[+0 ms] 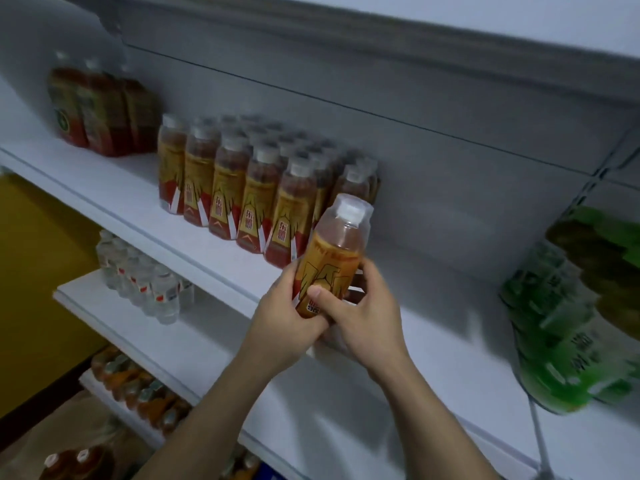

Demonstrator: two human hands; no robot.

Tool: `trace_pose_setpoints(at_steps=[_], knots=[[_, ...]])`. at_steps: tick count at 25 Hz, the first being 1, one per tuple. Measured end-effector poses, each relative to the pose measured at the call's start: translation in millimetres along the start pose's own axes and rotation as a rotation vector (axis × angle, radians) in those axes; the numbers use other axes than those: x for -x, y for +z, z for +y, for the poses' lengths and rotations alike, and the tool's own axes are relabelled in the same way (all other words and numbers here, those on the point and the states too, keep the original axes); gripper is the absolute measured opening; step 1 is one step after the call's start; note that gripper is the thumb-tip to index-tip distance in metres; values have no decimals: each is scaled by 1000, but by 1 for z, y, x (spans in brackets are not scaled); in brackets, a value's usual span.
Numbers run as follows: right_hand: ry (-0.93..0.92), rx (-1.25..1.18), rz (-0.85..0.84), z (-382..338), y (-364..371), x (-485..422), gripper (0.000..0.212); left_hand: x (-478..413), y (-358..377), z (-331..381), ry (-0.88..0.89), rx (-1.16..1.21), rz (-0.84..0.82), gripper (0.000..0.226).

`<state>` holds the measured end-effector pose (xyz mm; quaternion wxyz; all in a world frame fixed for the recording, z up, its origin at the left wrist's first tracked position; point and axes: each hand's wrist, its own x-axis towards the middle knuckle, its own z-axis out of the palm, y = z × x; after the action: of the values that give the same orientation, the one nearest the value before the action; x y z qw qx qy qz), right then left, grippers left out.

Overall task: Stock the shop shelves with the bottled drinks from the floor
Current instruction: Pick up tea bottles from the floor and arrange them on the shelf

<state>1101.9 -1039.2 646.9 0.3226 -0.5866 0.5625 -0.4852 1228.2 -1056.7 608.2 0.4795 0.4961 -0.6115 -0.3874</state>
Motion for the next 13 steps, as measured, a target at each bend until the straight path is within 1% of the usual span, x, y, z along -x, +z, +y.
trace_pose_setpoints(at_steps=[4, 7, 10, 13], knots=[[-9, 33, 49, 0, 3, -34, 50, -37, -3, -1, 66, -235, 7, 66], [1, 102, 98, 6, 12, -55, 51, -54, 3, -7, 111, -420, 121, 60], [-4, 146, 168, 14, 22, -72, 49, -68, 8, -15, 148, -419, 226, 64], [-8, 197, 221, 20, 29, -85, 52, -76, 8, -21, 128, -371, 263, 65]])
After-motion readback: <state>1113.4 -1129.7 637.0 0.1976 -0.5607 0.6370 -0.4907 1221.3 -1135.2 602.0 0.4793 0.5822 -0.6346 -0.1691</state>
